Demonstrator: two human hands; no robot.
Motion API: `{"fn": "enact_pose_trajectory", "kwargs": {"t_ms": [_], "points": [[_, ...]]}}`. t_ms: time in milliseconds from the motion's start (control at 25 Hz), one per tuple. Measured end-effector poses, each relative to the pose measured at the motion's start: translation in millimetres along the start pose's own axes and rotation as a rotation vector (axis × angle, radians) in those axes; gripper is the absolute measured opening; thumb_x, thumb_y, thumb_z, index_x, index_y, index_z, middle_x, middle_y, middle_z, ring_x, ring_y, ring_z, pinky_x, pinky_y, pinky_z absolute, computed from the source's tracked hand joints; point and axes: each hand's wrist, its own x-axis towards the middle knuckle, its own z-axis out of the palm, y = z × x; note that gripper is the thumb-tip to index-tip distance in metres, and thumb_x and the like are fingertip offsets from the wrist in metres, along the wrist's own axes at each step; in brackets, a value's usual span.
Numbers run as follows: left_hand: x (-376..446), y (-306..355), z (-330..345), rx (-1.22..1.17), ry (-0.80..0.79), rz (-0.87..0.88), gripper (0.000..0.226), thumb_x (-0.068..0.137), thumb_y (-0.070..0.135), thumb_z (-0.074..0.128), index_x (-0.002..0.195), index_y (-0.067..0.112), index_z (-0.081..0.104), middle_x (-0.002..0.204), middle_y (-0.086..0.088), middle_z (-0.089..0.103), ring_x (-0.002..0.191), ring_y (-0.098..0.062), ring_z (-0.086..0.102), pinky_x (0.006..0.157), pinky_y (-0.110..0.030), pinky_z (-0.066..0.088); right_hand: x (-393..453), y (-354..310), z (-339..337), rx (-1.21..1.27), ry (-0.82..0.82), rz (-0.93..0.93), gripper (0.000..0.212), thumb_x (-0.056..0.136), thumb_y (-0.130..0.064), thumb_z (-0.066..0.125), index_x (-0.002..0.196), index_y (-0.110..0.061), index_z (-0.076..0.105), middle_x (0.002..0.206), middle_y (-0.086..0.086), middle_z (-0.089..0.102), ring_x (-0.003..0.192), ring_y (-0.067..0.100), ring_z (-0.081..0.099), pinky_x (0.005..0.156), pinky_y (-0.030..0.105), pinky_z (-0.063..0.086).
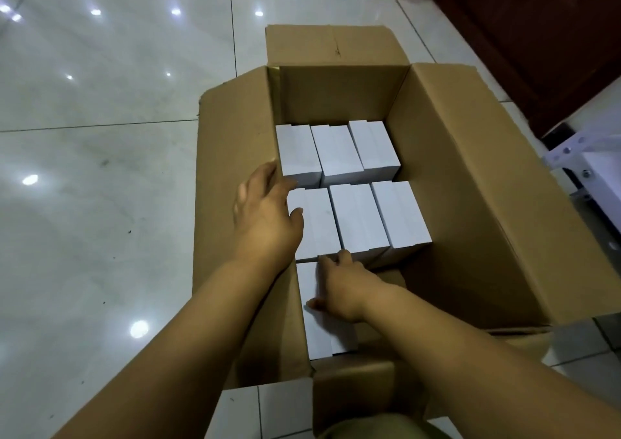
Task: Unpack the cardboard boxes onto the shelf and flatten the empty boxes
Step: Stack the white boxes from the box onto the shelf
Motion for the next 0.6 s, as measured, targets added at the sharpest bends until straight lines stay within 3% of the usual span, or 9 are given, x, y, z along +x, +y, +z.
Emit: {"fn": "enact_pose_trajectory", "kwargs": {"t_ms": [80,200,400,480,600], "points": [[-1,-1,1,-0.02,0.007,0.003,0.037,0.084,0.01,0.065,0.12,0.016,0.063,0.148,-0.005,0.037,0.135,-0.027,0.028,0.109,-0.036,0.026,6,-6,7,-0.004,-0.055,0.042,0.091,0.092,-0.054,0.053,0.154,-0.012,0.0,0.158,0.019,-0.004,0.135,0.043,0.032,0.108,0.044,0.035],[0,-1,2,-0.037,0.015,-0.013,0.036,0.083,0.008,0.066,0.117,0.016,0.065,0.148,-0.004,0.037,0.135,-0.027,0.028,0.108,-0.034,0.025,16,-14,13,0.016,-0.057,0.147,0.096,0.094,-0.054,0.047,0.149,0.001,-0.009,0.155,0.025,-0.012,0.132,0.047,0.035,0.107,0.042,0.034],[0,-1,3,-0.046,0.019,-0.018,0.036,0.082,0.006,0.065,0.116,0.016,0.065,0.147,-0.003,0.038,0.134,-0.027,0.029,0.107,-0.033,0.025,25,-7,22,0.156,0.0,0.191,0.095,0.09,-0.044,0.059,0.149,0.0,-0.001,0.152,0.025,-0.004,0.141,0.046,0.014,0.112,0.05,0.029],[-1,-1,3,-0.044,0.015,-0.025,0.036,0.082,0.005,0.065,0.116,0.017,0.065,0.148,-0.002,0.037,0.133,-0.026,0.03,0.107,-0.032,0.026,28,-3,24,0.265,0.03,0.201,0.093,0.087,-0.036,0.065,0.149,-0.005,0.003,0.151,0.025,-0.002,0.138,0.044,0.024,0.11,0.048,0.032],[-1,1,3,-0.036,0.005,-0.034,0.037,0.083,0.005,0.062,0.118,0.019,0.063,0.149,-0.001,0.035,0.133,-0.025,0.029,0.108,-0.034,0.027,27,2,21,0.275,0.022,0.306,0.094,0.082,-0.036,0.07,0.148,-0.02,0.005,0.149,0.025,-0.004,0.117,0.043,0.05,0.095,0.039,0.05]]}}
